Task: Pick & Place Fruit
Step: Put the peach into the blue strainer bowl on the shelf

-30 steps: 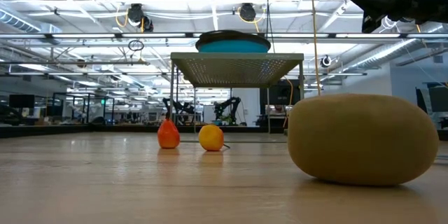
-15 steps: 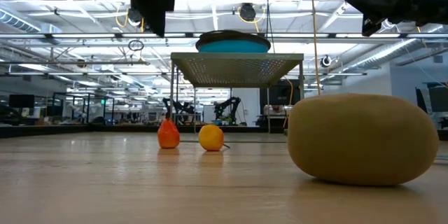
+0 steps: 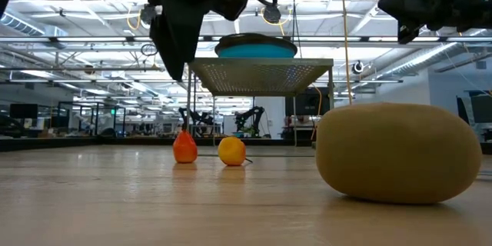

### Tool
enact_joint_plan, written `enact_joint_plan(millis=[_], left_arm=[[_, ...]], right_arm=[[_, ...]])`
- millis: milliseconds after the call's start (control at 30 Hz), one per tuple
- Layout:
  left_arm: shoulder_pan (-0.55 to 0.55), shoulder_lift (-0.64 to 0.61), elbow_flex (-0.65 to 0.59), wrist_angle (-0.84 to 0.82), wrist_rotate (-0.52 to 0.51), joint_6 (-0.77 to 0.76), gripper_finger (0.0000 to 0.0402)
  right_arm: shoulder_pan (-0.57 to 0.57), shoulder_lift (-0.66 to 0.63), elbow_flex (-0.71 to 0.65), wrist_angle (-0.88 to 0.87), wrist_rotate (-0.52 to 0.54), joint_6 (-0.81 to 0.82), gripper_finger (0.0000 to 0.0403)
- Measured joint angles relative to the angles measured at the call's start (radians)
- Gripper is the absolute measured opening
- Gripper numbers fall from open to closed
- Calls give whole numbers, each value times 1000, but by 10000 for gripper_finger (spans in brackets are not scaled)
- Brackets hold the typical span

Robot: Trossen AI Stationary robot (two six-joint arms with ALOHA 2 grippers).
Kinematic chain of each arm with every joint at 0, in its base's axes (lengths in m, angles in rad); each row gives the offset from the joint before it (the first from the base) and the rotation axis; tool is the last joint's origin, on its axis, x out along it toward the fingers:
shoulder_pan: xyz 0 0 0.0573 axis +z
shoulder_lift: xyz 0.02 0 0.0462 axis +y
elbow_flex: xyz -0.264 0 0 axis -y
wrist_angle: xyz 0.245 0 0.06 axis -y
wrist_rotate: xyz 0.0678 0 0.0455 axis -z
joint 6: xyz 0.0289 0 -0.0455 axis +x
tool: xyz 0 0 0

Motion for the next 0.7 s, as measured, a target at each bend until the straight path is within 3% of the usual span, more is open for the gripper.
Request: enact_joint_plan(millis=[367, 700], left_arm=[[5, 1, 0, 55, -7, -67, 301], [8, 1, 0, 72, -46, -258, 282]], right_arm=[[0, 0, 0, -62, 0, -2, 0], [0, 0, 0, -61, 0, -8, 0]])
